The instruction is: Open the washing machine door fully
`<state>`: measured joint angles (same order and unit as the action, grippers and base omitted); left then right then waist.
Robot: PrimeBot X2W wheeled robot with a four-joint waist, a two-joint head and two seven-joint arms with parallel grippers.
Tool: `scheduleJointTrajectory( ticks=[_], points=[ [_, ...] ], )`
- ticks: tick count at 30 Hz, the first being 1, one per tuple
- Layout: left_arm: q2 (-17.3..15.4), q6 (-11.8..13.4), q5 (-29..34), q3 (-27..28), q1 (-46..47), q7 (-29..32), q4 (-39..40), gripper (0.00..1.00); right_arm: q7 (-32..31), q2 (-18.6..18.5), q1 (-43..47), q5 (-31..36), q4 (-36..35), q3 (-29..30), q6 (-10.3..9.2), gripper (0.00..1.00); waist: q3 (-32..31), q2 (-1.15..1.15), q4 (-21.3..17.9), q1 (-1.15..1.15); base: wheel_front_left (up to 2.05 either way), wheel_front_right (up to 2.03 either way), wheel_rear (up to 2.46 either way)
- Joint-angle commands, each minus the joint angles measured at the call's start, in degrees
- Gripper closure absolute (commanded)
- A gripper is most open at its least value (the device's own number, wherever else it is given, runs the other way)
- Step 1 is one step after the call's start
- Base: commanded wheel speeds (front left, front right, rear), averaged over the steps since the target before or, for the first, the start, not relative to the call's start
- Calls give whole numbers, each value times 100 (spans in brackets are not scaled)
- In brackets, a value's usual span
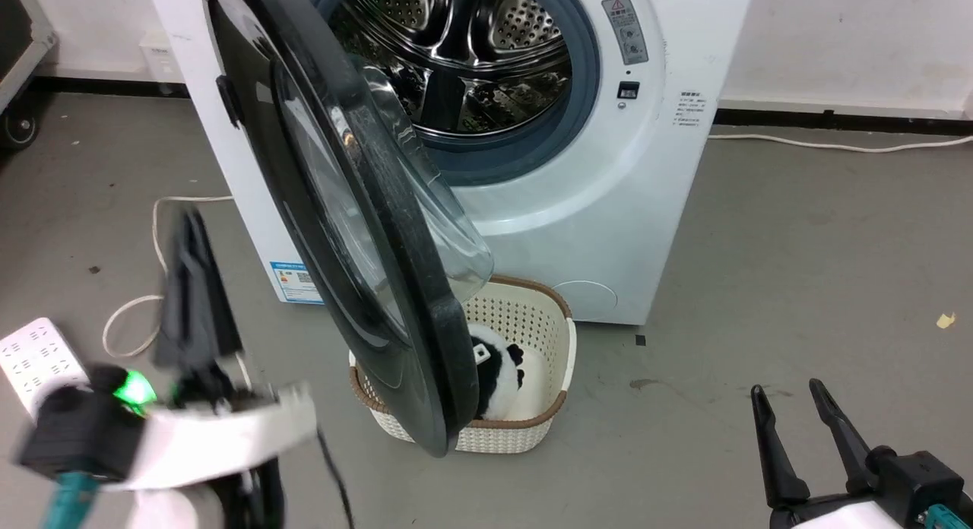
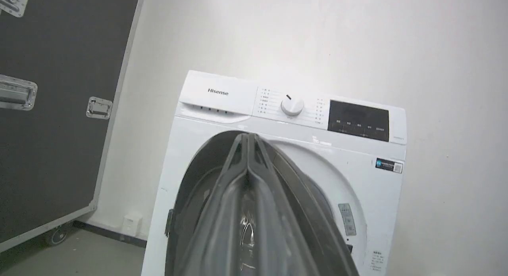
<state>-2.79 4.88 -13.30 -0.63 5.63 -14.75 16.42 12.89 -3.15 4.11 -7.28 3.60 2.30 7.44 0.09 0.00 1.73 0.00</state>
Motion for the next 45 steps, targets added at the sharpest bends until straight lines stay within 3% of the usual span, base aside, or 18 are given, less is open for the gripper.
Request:
scheduleJointTrajectory(
  ticks=[1, 4, 12, 15, 21, 28, 38, 45],
  points=[
    [-9, 3, -12, 7, 276, -25, 287, 100, -4, 27, -57, -52, 12, 0, 5, 0, 10, 0, -29, 0, 0, 0, 0],
    [-9, -28, 59, -82, 461, -25, 512, 100, 1, 27, -59, -90, 28, 4, 5, 0, 18, 0, -53, 0, 0, 0, 0],
    [-9, -91, 160, -1080, 558, 276, 533, 100, 45, 27, -65, -192, 124, -33, 5, 0, 81, 0, -142, 0, 0, 0, 0],
    [-9, -102, -134, -1743, 394, 497, 195, 100, 68, 27, -94, -218, 165, -31, 5, 0, 130, 0, -174, 0, 0, 0, 0],
    [-9, -42, -637, -2411, 209, 645, -741, 100, 95, 27, -146, -250, 224, -42, 5, 0, 197, 0, -209, 0, 0, 0, 0],
    [-9, 35, -745, -2578, 299, 727, -1687, 100, 116, 27, -207, -265, 263, -95, 5, 0, 303, 0, -247, 0, 0, 0, 0],
    [-25, 108, -925, -2371, 577, 561, -2693, 100, 149, 27, -244, -280, 328, -111, 5, 0, 381, 0, -203, 0, 0, 0, 0],
    [-91, 117, -1011, -2378, 290, 450, -2809, 100, 167, 27, -118, -310, 428, -92, 5, 0, 155, 0, 206, 0, 0, 0, 0]
  ],
)
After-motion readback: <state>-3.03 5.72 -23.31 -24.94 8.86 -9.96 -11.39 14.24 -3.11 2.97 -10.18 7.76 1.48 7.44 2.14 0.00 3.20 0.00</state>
